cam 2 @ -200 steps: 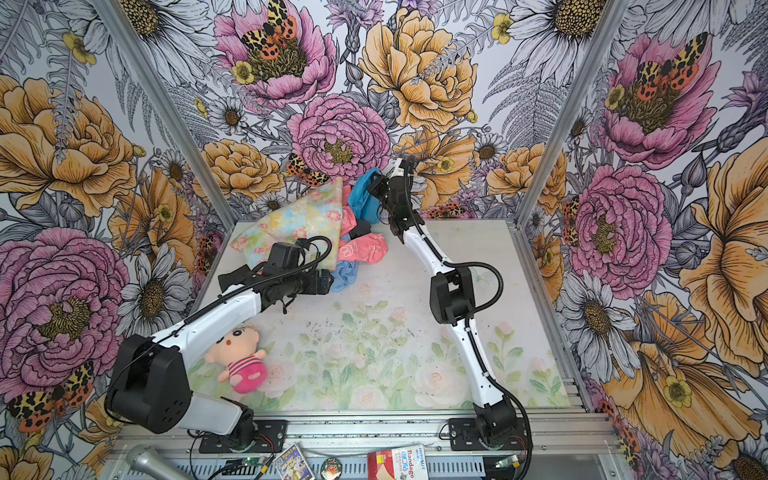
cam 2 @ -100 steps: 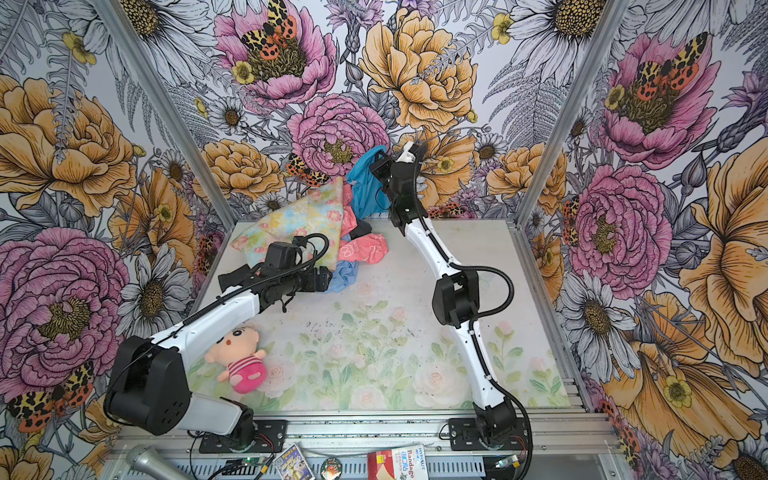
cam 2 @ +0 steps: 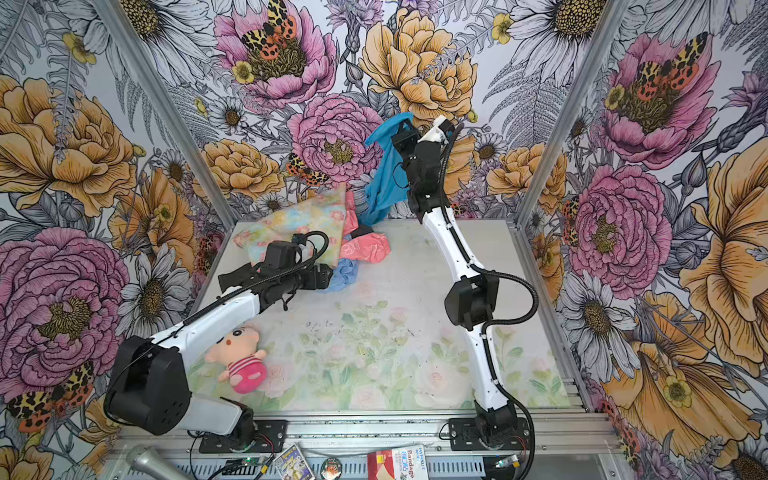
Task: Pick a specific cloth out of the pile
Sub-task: 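Pull the turquoise cloth out of the pile with the right gripper, lifting it high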
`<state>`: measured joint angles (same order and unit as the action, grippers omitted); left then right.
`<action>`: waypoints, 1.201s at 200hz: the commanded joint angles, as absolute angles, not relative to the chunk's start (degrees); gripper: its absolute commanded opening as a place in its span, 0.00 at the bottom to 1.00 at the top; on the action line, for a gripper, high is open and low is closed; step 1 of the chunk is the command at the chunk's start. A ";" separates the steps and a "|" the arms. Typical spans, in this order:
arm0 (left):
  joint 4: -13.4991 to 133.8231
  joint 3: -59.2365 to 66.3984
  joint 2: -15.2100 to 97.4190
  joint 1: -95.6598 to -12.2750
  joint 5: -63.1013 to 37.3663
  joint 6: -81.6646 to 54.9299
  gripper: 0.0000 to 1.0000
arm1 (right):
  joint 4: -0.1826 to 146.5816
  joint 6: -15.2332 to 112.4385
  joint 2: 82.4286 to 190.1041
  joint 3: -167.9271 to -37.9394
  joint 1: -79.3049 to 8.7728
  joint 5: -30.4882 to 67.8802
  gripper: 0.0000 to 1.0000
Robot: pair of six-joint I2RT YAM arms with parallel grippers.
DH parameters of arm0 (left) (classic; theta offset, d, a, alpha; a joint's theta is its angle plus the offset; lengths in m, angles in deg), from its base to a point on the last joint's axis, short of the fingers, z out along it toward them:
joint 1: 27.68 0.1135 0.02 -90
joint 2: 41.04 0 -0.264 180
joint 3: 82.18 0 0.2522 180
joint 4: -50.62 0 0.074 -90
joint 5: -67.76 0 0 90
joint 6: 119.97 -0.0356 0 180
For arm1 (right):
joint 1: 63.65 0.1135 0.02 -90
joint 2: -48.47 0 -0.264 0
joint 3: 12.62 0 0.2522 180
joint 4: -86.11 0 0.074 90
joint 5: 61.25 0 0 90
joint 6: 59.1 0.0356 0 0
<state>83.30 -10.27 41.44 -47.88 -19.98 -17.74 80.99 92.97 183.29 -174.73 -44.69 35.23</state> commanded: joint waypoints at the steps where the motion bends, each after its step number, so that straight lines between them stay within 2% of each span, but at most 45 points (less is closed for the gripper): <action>1: 80.73 -11.11 40.42 -47.43 -18.82 -17.01 0.96 | 82.82 92.08 178.73 -174.61 -45.18 36.04 0.00; 35: 80.04 -10.77 40.83 -47.44 -17.98 -17.26 0.96 | 80.58 89.74 175.79 -173.35 -45.48 35.69 0.00; 77: 81.22 -8.46 41.16 -47.41 -16.40 -18.27 0.96 | 79.00 87.50 168.91 -165.18 -46.41 35.30 0.00; 186: 84.93 -5.40 40.25 -48.80 -12.85 -20.32 0.96 | 73.40 79.66 140.86 -130.28 -50.03 40.34 0.00; 240: 85.17 -4.57 41.09 -49.71 -10.99 -20.59 0.96 | 66.72 78.25 130.48 -122.02 -52.35 41.14 0.00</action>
<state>84.72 -6.77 41.46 -49.11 -13.31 -19.69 69.80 80.35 134.75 -123.76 -51.42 40.13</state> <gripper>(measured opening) 0.963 0.048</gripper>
